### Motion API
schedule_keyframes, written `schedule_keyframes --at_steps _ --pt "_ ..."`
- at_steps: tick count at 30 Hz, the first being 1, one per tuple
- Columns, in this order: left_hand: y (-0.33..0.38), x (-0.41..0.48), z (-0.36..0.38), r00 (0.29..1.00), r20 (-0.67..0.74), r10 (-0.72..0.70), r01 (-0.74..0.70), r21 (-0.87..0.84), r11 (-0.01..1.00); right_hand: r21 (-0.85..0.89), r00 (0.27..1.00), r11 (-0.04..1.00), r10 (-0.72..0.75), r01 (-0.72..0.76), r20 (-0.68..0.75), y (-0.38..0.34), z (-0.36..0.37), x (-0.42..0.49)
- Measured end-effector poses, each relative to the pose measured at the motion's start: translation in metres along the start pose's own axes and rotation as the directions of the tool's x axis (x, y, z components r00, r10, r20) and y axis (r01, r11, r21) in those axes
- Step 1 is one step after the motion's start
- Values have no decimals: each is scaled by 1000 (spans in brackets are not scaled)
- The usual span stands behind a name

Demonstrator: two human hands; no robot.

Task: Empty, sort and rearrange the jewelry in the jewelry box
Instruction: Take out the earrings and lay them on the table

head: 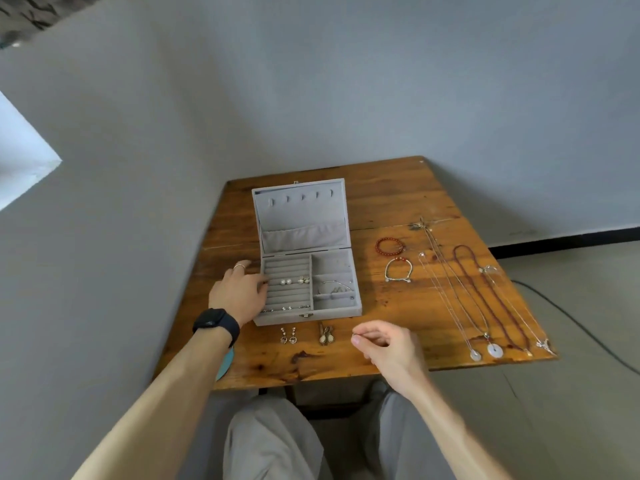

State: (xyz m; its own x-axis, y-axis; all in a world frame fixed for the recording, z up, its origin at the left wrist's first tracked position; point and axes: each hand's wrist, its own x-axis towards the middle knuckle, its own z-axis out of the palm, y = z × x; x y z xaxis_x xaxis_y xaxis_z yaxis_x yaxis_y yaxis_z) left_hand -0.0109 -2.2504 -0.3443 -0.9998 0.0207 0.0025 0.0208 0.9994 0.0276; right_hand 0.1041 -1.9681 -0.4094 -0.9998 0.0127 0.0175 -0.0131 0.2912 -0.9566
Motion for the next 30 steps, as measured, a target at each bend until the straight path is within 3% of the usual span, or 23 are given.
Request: schedule_keyframes --at_steps 2,7,13,17,20,23,27,30 --pt "1 2 -1 1000 -1 25 -25 66 997 1 1000 1000 -10 10 -1 1 0 0" --pt "7 0 -1 995 -98 25 -21 36 999 6 1000 1000 -6 6 -3 3 0 1" --pt "11 2 -8 998 -55 -38 36 -35 999 -5 1000 1000 -10 10 -9 5 1 1" --pt "10 -2 -16 994 -57 -90 75 -231 970 -16 1000 1000 -22 21 -18 7 1 2" --pt "17 -17 -21 981 -168 -101 30 -383 923 -40 999 999 -31 30 -30 10 2 2" --pt "39 -43 -22 974 -221 -55 -61 -485 872 -61 998 997 -42 40 -41 9 2 2" --pt "81 -78 -5 980 -188 68 -156 -508 847 -74 997 997 -40 35 -68 5 0 6" --pt "110 -93 16 983 -146 115 -172 -478 861 -222 985 972 -104 72 -135 4 -5 4"
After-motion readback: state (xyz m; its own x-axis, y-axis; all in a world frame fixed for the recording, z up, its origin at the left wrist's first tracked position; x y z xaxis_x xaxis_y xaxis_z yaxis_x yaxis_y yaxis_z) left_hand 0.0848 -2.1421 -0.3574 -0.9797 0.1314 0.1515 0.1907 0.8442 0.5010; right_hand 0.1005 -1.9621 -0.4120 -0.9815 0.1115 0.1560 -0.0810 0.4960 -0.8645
